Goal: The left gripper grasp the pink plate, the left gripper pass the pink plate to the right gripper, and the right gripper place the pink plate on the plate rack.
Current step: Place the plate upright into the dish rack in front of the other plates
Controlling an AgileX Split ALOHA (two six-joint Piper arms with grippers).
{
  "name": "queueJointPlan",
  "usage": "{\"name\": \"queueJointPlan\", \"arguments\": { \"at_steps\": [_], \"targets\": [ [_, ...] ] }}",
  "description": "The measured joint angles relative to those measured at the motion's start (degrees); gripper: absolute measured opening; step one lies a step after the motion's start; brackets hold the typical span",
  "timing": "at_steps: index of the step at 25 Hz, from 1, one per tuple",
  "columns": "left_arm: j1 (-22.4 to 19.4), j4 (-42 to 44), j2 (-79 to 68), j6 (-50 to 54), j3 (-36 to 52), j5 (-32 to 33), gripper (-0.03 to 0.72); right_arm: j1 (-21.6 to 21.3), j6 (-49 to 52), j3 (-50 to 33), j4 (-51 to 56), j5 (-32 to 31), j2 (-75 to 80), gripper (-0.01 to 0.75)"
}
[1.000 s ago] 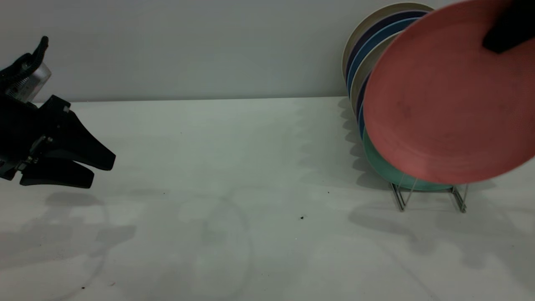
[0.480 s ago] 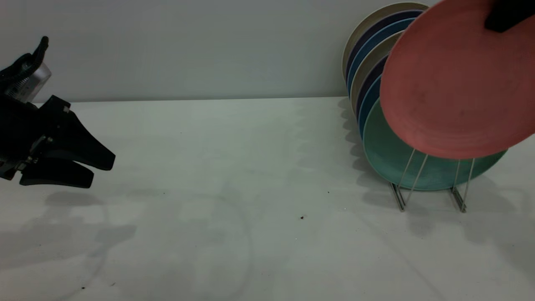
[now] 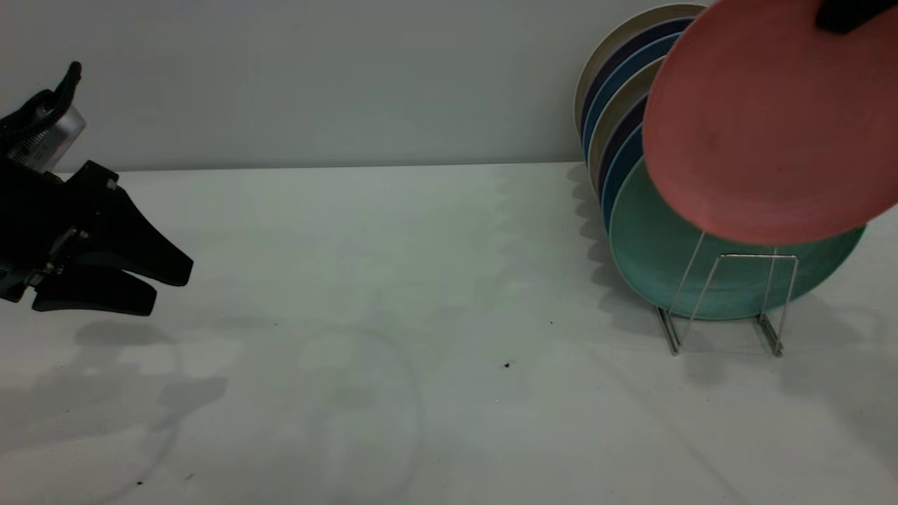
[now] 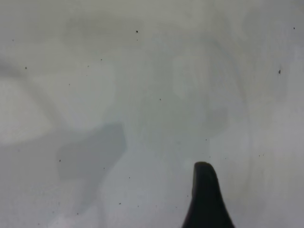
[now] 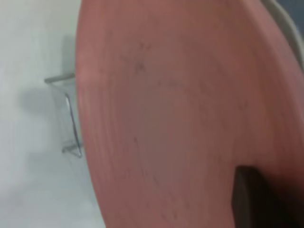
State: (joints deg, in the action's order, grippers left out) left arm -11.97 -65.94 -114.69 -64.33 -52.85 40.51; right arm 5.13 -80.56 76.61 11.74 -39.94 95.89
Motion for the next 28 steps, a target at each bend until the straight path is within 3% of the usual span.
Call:
{"name": "queueJointPlan", "arguments": {
  "at_steps": [28],
  "targets": [
    [0.0, 0.0, 0.0, 0.1, 0.0, -1.2, 0.539, 0.0, 6.2, 2.6, -0.5, -1.0, 5.4, 0.090]
  ]
}}
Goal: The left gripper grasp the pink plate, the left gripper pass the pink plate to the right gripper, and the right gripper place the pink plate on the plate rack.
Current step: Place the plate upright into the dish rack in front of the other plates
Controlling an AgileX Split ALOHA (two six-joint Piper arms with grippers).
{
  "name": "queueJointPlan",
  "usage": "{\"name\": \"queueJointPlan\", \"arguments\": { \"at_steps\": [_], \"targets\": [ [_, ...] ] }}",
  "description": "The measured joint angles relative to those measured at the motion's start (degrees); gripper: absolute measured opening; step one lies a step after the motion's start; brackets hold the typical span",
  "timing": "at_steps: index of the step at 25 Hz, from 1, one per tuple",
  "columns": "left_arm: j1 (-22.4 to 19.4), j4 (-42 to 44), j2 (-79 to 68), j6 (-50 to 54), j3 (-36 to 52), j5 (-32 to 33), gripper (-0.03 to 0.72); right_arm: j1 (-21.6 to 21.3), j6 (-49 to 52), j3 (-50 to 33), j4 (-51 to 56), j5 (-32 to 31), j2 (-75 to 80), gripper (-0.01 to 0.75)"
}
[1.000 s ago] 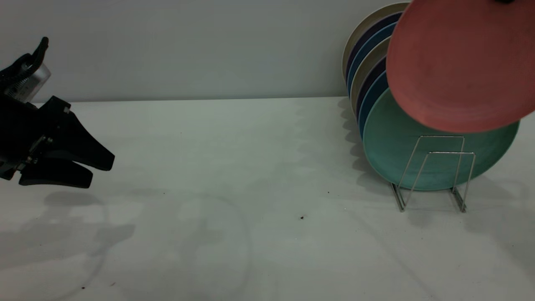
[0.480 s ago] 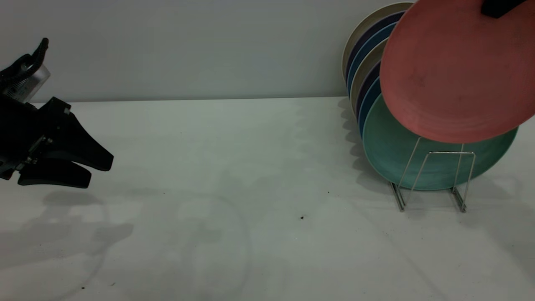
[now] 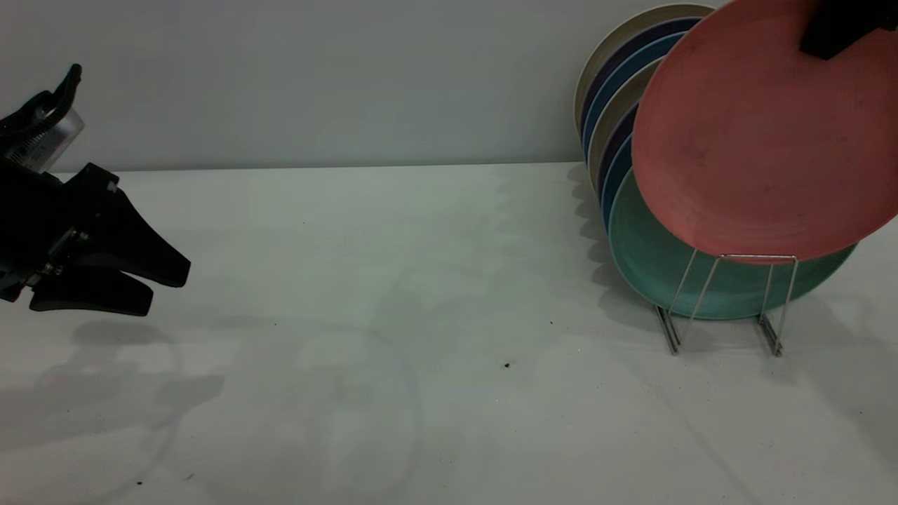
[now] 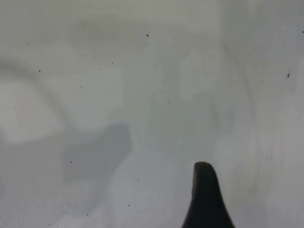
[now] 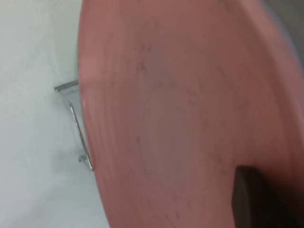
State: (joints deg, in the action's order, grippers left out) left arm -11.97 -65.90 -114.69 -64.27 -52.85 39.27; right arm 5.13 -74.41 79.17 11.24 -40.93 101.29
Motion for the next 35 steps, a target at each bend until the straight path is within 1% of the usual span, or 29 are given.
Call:
{"name": "queueJointPlan", "arguments": {
  "at_steps": [14, 17, 23, 25, 30, 35],
  "targets": [
    [0.0, 0.0, 0.0, 0.0, 0.0, 0.0, 0.539, 0.0, 0.2, 0.0, 0.0, -0.9, 0.3, 0.096],
    [0.0, 0.0, 0.0, 0.0, 0.0, 0.0, 0.539, 0.0, 0.4, 0.0, 0.0, -1.1, 0.3, 0.119],
    [0.0, 0.0, 0.0, 0.0, 0.0, 0.0, 0.539, 0.0, 0.8, 0.0, 0.0, -2.3, 0.3, 0.226],
    [0.0, 0.0, 0.0, 0.0, 0.0, 0.0, 0.539, 0.0, 1.1, 0.0, 0.1, -2.4, 0.3, 0.247],
    [0.0, 0.0, 0.0, 0.0, 0.0, 0.0, 0.539, 0.0, 2.3, 0.0, 0.1, -2.7, 0.3, 0.256],
    [0.0, 0.0, 0.0, 0.6, 0.0, 0.0, 0.539, 0.0, 3.1, 0.0, 0.8, -5.6, 0.3, 0.257]
  ]
}}
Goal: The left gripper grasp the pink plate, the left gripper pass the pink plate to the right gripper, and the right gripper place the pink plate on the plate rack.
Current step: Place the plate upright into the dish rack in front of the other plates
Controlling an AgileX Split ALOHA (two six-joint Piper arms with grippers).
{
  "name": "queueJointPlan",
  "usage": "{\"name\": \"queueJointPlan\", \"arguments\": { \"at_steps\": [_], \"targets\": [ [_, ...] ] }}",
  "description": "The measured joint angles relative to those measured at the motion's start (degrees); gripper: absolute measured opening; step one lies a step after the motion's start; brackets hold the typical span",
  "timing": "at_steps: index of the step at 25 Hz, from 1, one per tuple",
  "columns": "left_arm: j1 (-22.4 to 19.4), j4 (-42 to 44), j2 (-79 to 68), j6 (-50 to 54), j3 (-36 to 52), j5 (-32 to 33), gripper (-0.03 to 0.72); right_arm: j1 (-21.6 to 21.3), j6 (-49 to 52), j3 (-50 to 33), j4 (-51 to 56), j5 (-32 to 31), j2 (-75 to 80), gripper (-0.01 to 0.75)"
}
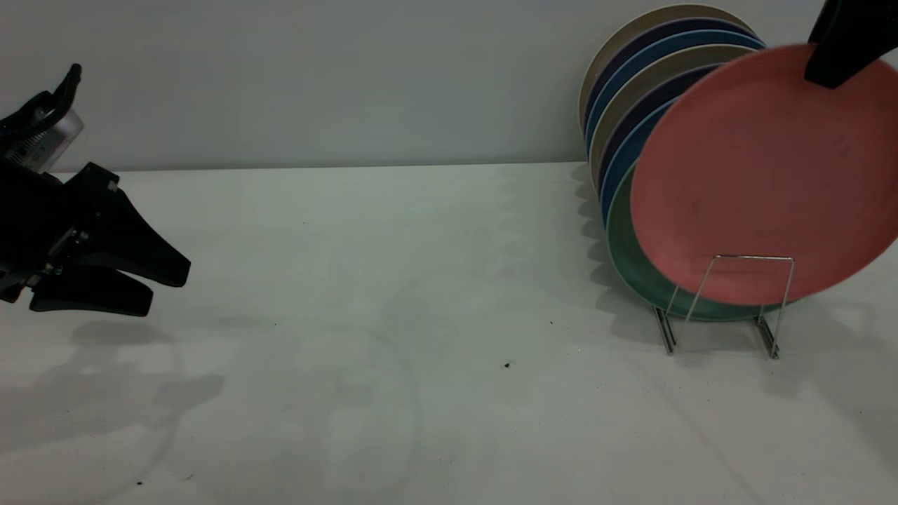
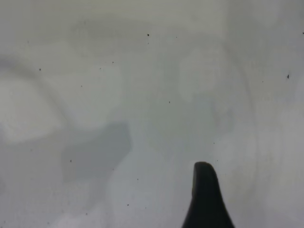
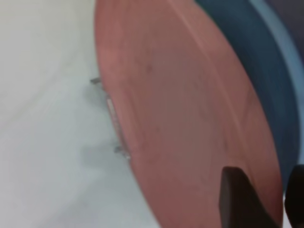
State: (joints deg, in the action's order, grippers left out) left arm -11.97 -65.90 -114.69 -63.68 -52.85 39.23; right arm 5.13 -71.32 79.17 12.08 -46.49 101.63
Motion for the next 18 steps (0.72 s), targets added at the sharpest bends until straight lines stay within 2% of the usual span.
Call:
{"name": "queueJointPlan", "arguments": {
  "at_steps": [4, 12, 15, 18],
  "targets": [
    [0.0, 0.0, 0.0, 0.1, 0.0, 0.0, 0.539, 0.0, 1.7, 0.0, 1.8, -2.4, 0.0, 0.269],
    [0.0, 0.0, 0.0, 0.8, 0.0, 0.0, 0.539, 0.0, 6.5, 0.0, 10.3, -4.0, 0.0, 0.382],
    [0.0, 0.5, 0.0, 2.0, 0.0, -0.3, 0.539, 0.0, 18.0, 0.0, 13.8, -5.3, 0.0, 0.392],
    [0.0, 4.8, 0.0, 4.2, 0.0, -1.2, 0.539, 0.0, 35.5, 0.0, 14.3, -7.4, 0.0, 0.392]
  ]
}}
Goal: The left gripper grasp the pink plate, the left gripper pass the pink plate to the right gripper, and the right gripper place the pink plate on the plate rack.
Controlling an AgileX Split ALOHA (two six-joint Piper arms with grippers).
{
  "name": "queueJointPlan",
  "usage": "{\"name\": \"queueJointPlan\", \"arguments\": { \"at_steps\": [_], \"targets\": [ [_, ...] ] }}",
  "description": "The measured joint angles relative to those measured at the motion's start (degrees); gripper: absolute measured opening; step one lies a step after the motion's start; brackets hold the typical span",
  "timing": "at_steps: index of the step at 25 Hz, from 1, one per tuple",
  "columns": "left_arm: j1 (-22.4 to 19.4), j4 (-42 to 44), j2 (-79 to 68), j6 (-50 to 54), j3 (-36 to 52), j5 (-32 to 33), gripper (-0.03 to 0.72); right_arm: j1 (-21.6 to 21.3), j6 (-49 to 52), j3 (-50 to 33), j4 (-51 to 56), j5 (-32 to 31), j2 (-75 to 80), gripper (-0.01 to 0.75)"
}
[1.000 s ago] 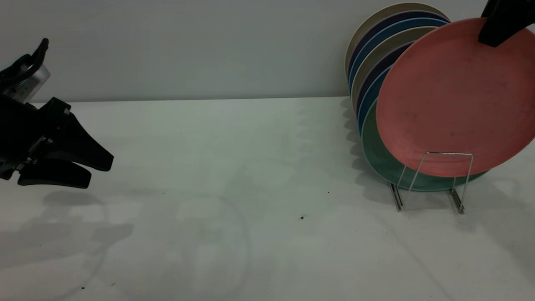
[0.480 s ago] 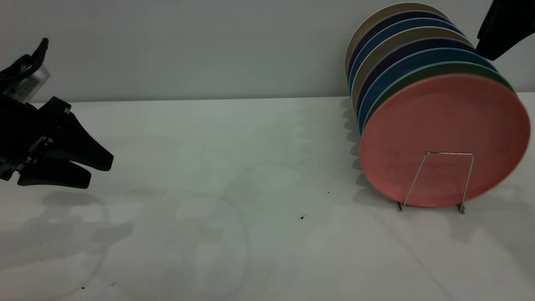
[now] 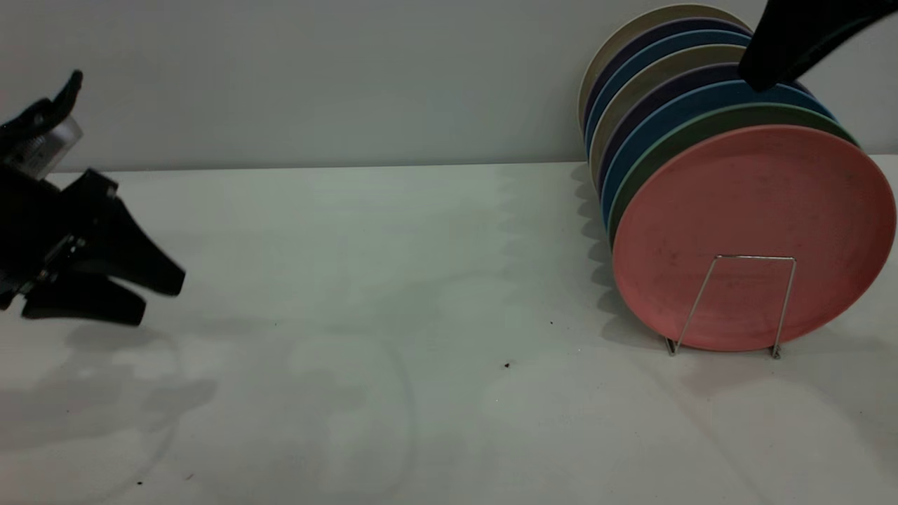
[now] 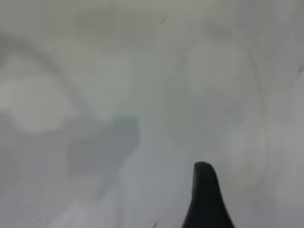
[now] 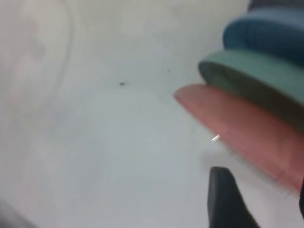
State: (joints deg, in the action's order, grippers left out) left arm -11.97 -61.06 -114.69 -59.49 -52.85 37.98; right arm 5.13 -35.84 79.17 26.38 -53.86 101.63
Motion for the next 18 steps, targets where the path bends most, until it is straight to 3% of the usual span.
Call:
{"name": "queueJointPlan", "arguments": {
  "at_steps": [3, 12, 18],
  "targets": [
    [0.0, 6.0, 0.2, 4.4, 0.0, -0.6, 0.539, 0.0, 10.2, 0.0, -0.9, -2.5, 0.0, 0.392],
    [0.0, 31.0, 13.5, 30.0, 0.0, -2.2, 0.539, 0.0, 25.2, 0.0, -13.5, -10.7, -0.6, 0.392],
    [0.0, 36.9, 26.5, 34.5, 0.0, 2.9, 0.539, 0.0, 31.1, 0.0, -19.9, -15.7, -6.4, 0.392]
  ]
}}
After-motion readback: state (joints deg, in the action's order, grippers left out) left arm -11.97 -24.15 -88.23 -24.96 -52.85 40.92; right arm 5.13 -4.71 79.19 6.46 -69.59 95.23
